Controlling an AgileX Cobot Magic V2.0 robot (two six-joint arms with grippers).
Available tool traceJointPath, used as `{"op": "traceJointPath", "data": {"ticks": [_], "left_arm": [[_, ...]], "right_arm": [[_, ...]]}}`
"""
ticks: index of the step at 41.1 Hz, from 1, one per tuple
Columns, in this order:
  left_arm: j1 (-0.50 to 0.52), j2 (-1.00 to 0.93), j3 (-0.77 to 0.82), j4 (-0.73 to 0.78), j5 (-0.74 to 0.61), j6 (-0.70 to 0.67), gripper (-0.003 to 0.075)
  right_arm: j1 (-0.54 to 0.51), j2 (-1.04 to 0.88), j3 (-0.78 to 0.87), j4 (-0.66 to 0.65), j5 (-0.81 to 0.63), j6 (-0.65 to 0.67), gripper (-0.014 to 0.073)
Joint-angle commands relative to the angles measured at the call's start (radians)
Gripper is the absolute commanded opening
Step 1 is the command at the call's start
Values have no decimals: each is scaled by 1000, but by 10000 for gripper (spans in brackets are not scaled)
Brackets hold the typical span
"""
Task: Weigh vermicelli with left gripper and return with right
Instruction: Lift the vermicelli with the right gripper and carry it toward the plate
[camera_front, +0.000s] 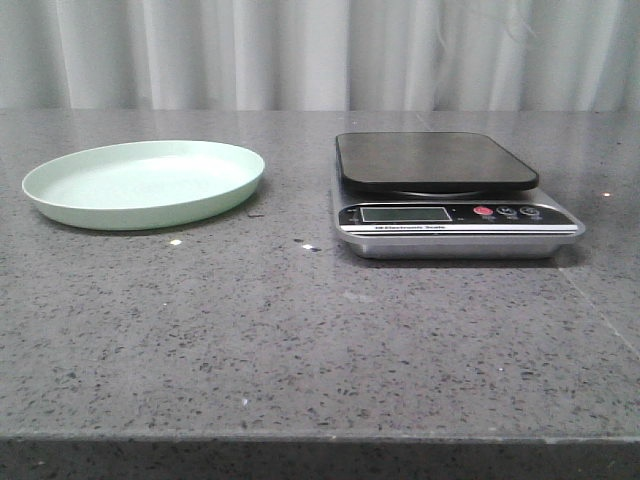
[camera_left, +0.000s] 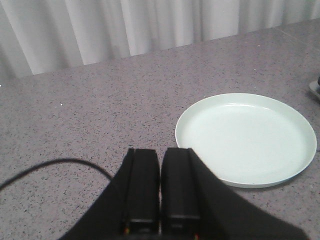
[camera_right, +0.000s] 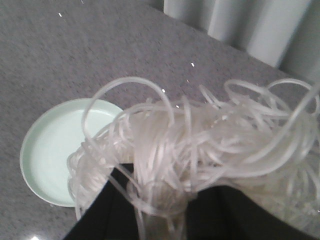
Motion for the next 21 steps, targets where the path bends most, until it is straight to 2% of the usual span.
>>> {"op": "traceJointPath", "data": {"ticks": [1, 13, 21], "left_arm": [[0, 2, -27, -9, -76, -6, 137], [0, 2, -27, -9, -76, -6, 137], [0, 2, -27, -9, -74, -6, 137]], "right_arm": [[33, 1, -85, 63, -104, -30, 151], [184, 189, -191, 69, -116, -60, 151], [245, 321, -237, 69, -150, -60, 151]]}}
